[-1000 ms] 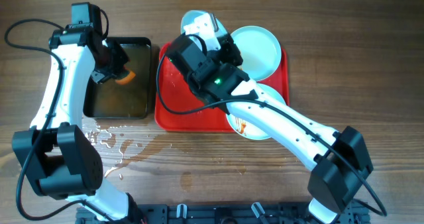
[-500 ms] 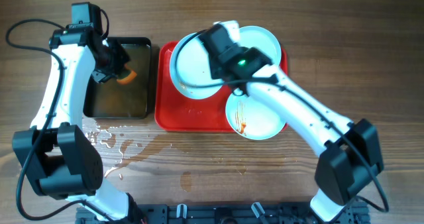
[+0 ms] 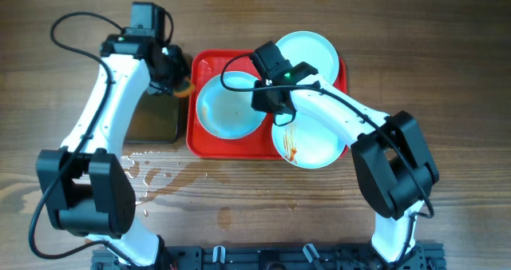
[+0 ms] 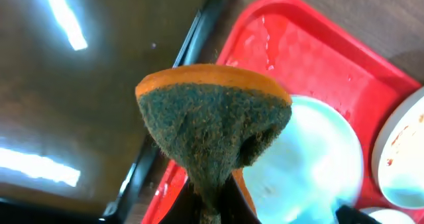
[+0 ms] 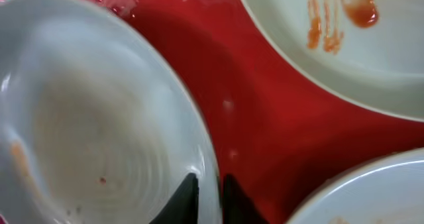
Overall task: Clean dirty plates on tray and stack at the side
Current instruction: 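Scrub the left plate again with the sponge in left gripper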
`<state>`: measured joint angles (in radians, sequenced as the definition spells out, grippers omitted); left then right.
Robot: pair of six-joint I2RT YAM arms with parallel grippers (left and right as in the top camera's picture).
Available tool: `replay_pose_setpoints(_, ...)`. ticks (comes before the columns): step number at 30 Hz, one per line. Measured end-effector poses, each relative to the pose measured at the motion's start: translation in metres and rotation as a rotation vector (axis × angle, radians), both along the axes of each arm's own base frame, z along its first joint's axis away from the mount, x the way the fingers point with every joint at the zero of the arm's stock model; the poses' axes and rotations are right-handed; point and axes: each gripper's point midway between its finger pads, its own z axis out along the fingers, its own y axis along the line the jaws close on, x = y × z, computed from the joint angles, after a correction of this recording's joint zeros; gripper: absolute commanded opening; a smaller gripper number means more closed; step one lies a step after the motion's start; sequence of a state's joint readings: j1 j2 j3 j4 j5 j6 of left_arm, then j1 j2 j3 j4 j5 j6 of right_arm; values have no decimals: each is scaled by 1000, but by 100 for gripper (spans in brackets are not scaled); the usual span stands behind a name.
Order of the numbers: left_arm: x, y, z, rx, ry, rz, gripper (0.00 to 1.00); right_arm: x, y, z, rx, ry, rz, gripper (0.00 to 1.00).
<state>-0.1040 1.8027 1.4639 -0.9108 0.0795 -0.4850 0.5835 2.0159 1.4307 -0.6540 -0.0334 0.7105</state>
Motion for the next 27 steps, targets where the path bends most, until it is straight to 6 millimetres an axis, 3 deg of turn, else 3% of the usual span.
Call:
replay_pose_setpoints(5, -11, -17, -13, -19, 34, -19, 4, 3, 7, 3, 45, -4, 6, 39)
replay_pose_setpoints(11, -17, -43, -14, -25, 37, -80, 4, 17, 1, 7, 121, -11, 71, 42)
replay_pose_setpoints(13, -19, -50, -15, -25, 39, -99, 4, 19, -4, 3, 131, 0, 87, 38)
replay_pose_setpoints(18, -18, -55, -28, -21, 60, -109, 4, 11, -1, -28, 132, 72, 127, 26)
replay_pose_setpoints(21, -16, -55, -28, -22, 53, -109, 4, 14, 5, -28, 161, 59, 141, 17)
replay_pose_setpoints(23, -15, -55, -28, -23, 50, -109, 4, 15, 8, -29, 173, 59, 142, 4)
replay_pose_setpoints(27, -15, -56, -30, -22, 53, -109, 4, 15, 9, -31, 181, 65, 140, 4)
